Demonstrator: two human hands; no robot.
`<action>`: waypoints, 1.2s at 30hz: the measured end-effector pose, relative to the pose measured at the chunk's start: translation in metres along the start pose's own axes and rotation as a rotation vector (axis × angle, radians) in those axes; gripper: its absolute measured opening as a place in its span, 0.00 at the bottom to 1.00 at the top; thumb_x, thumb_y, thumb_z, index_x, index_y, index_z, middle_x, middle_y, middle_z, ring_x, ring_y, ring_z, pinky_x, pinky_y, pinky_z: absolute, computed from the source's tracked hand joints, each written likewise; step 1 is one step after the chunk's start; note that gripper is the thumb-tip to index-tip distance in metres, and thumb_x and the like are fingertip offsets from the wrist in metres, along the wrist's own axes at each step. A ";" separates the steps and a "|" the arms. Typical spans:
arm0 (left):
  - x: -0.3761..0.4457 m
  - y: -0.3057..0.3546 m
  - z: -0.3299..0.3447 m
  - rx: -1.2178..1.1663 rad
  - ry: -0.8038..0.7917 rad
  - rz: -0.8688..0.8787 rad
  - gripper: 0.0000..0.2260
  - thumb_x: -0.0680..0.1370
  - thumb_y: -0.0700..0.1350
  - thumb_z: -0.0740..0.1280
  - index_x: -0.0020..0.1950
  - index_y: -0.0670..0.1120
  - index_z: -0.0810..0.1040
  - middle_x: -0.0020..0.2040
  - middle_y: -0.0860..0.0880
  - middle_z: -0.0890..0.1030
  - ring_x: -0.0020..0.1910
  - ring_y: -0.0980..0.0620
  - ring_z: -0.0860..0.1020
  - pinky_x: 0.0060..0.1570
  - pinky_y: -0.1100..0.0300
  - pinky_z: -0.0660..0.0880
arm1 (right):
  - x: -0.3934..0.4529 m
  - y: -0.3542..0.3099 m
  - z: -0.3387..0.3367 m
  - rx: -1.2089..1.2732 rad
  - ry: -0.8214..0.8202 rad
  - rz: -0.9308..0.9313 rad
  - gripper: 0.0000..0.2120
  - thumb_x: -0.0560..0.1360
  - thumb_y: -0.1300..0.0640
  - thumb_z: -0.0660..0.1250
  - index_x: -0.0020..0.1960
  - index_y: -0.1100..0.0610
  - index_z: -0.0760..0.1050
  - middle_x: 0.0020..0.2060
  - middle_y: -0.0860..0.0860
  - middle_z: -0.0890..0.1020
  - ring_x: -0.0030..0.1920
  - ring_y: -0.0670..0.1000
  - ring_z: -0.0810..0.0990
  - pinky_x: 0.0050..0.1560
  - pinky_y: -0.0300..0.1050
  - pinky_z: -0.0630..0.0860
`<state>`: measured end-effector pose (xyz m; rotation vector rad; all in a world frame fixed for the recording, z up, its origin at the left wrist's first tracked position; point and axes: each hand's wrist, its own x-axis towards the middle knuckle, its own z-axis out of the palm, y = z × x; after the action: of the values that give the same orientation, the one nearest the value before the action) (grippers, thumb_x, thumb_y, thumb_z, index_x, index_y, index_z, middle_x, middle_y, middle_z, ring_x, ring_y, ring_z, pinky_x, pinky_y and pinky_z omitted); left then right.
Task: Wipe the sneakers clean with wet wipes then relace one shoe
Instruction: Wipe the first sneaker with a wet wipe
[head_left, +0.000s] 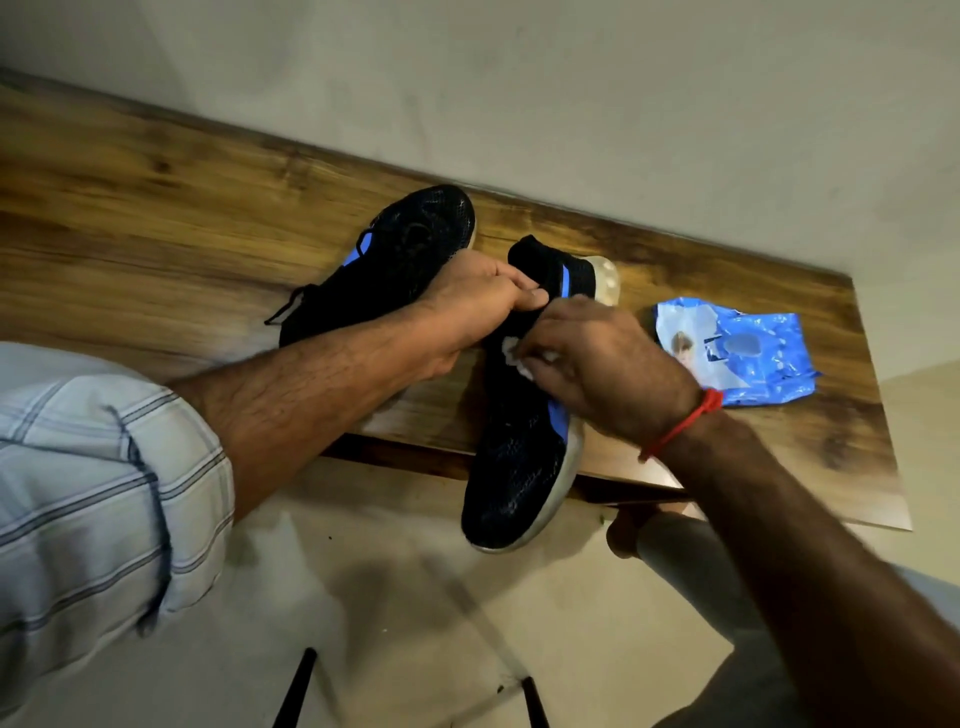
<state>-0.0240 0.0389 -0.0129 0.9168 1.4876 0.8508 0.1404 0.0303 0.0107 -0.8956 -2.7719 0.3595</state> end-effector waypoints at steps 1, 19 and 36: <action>0.000 0.000 0.000 -0.001 -0.005 0.000 0.03 0.74 0.40 0.76 0.47 0.46 0.87 0.47 0.50 0.86 0.55 0.51 0.83 0.64 0.49 0.77 | 0.001 0.008 -0.006 -0.003 0.069 0.061 0.05 0.73 0.60 0.68 0.45 0.60 0.82 0.40 0.57 0.82 0.44 0.60 0.80 0.48 0.49 0.73; 0.001 0.003 -0.002 -0.014 -0.046 -0.042 0.05 0.77 0.41 0.73 0.50 0.48 0.87 0.52 0.50 0.86 0.57 0.51 0.82 0.64 0.50 0.77 | -0.023 0.024 -0.044 0.900 0.232 0.424 0.14 0.79 0.63 0.59 0.59 0.55 0.80 0.43 0.53 0.83 0.38 0.48 0.76 0.39 0.41 0.72; 0.002 0.003 -0.004 0.047 0.000 -0.026 0.05 0.78 0.43 0.73 0.52 0.48 0.86 0.54 0.51 0.85 0.58 0.54 0.80 0.65 0.54 0.75 | -0.010 0.016 -0.003 0.072 0.103 0.162 0.17 0.74 0.44 0.68 0.55 0.55 0.83 0.53 0.53 0.79 0.53 0.57 0.77 0.57 0.49 0.71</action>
<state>-0.0282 0.0415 -0.0107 0.9301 1.5221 0.7993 0.1584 0.0376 0.0076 -1.0923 -2.5834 0.4244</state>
